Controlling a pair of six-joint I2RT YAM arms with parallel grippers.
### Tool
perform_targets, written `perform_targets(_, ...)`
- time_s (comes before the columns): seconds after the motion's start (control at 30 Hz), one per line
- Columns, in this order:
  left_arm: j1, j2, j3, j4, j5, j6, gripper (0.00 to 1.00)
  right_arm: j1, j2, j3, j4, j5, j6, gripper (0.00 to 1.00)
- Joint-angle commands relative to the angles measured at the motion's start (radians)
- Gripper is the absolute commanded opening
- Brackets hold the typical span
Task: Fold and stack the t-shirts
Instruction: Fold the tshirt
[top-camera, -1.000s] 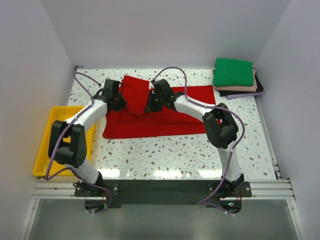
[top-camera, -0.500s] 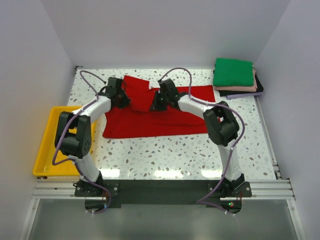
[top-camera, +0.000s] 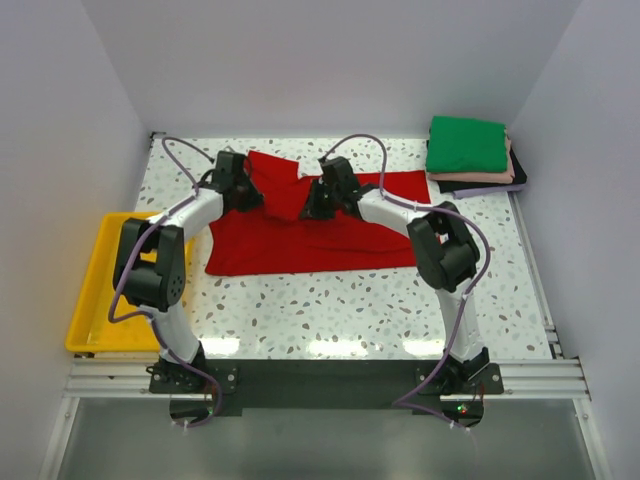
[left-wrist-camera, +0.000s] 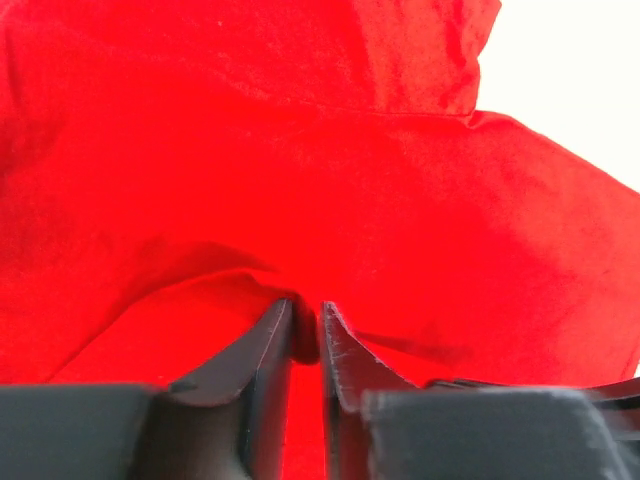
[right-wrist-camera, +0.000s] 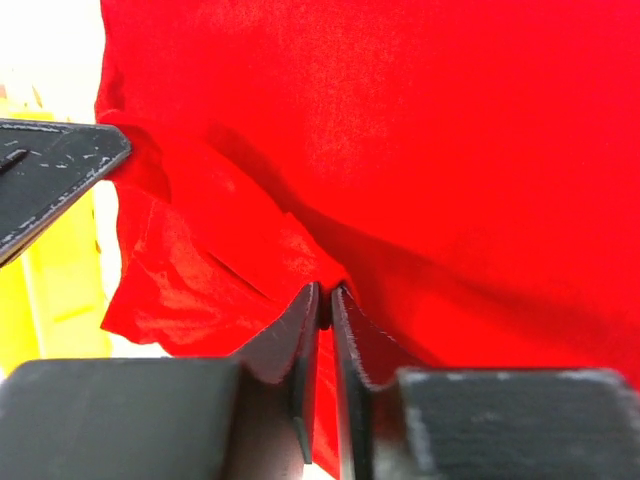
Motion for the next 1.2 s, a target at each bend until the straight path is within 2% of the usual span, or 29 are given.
perform_targets(0.0, 0.019, 0.000, 0.033, 0.052, 0.015, 0.021, 0.32, -0.018, -0.006, 0.011, 0.042, -0.015, 0.005, 0.15)
perform_targets(0.07, 0.032, -0.012, 0.024, 0.058, 0.015, 0.022, 0.42, -0.034, -0.014, 0.011, 0.039, -0.015, 0.002, 0.28)
perform_targets(0.1, 0.038, -0.034, 0.016, 0.061, 0.016, 0.021, 0.52, -0.041, -0.020, 0.010, 0.036, -0.016, 0.004, 0.32)
perform_targets(0.13, 0.045, -0.049, 0.009, 0.067, 0.016, 0.019, 0.57, -0.051, -0.027, 0.002, 0.037, -0.019, 0.005, 0.42)
perform_targets(0.2, 0.049, -0.092, -0.019, 0.066, 0.015, 0.015, 0.63, -0.071, -0.053, -0.004, 0.031, -0.023, -0.004, 0.47)
perform_targets(0.3, 0.050, -0.146, -0.065, 0.032, 0.015, -0.001, 0.65, -0.069, -0.098, -0.009, -0.010, 0.010, -0.063, 0.49)
perform_targets(0.37, 0.050, -0.189, -0.120, 0.017, 0.013, -0.028, 0.64, -0.054, -0.113, -0.015, -0.044, 0.031, -0.097, 0.48)
perform_targets(0.47, 0.049, -0.249, -0.212, 0.026, 0.016, -0.062, 0.56, -0.038, -0.156, -0.029, -0.137, 0.086, -0.137, 0.45)
perform_targets(0.53, 0.049, -0.285, -0.270, 0.032, 0.037, -0.073, 0.53, -0.040, -0.199, -0.102, -0.155, 0.143, -0.151, 0.44)
perform_targets(0.6, 0.049, -0.308, -0.307, 0.029, 0.041, -0.080, 0.44, -0.046, -0.256, -0.159, -0.179, 0.195, -0.171, 0.46)
perform_targets(0.77, 0.049, -0.367, -0.418, 0.032, 0.038, -0.096, 0.40, -0.055, -0.449, -0.355, -0.205, 0.286, -0.209, 0.48)
perform_targets(0.83, 0.049, -0.374, -0.438, 0.029, 0.036, -0.096, 0.40, -0.055, -0.501, -0.424, -0.214, 0.292, -0.220, 0.44)
perform_targets(1.0, 0.049, -0.375, -0.465, 0.021, 0.024, -0.097, 0.39, -0.054, -0.548, -0.522, -0.230, 0.342, -0.238, 0.39)
perform_targets(1.17, 0.053, -0.361, -0.471, 0.001, -0.008, -0.094, 0.39, -0.052, -0.525, -0.536, -0.231, 0.359, -0.248, 0.37)
